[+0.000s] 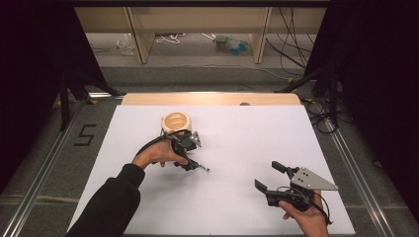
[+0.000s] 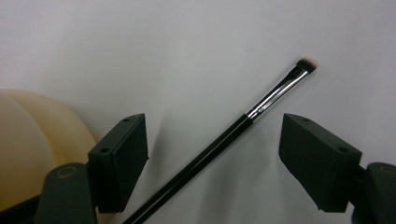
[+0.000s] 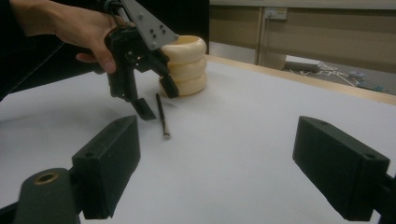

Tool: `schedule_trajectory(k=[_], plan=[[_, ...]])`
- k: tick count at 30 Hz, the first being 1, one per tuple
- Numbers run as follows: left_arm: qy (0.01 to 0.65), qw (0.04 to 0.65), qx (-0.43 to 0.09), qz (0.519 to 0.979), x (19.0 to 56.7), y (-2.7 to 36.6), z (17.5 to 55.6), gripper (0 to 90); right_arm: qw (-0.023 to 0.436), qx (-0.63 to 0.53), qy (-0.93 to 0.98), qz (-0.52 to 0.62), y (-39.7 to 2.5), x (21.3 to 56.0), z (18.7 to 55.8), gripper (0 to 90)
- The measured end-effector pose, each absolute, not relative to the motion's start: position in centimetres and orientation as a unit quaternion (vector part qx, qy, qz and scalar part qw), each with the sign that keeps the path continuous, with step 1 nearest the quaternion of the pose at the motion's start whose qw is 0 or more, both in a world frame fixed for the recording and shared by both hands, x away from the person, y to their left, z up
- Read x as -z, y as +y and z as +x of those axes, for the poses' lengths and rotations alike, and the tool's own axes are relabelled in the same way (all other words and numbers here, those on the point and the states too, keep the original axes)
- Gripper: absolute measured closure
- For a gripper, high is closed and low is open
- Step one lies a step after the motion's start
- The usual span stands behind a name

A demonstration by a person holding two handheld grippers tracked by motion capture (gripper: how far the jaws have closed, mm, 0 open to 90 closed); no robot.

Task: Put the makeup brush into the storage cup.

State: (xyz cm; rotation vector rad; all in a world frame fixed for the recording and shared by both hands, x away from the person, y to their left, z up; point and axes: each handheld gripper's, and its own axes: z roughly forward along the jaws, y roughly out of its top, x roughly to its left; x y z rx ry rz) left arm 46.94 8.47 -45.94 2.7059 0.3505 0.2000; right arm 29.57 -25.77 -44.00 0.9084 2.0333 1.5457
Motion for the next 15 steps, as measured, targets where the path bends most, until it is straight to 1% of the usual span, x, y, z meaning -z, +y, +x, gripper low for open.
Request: schedule_trajectory(k=[1,2,4,15], plan=[[0.143,0.205,-0.067,0.966,45.99,8.34,46.68,23.9,0.214,-0.557,0.733,0.327,-25.77,44.00,29.57,16.1],[0.127,0.196,-0.069,0.970,45.92,8.25,46.93,24.0,0.214,-0.557,0.733,0.327,-25.77,44.00,29.57,16.1],[0.125,0.193,-0.067,0.971,46.08,8.10,46.99,24.0,0.213,-0.557,0.733,0.327,-25.78,44.00,29.56,16.1],[0.133,0.184,-0.054,0.972,46.70,8.04,47.34,26.3,0.212,-0.573,0.724,0.321,-25.55,44.17,29.72,16.3]])
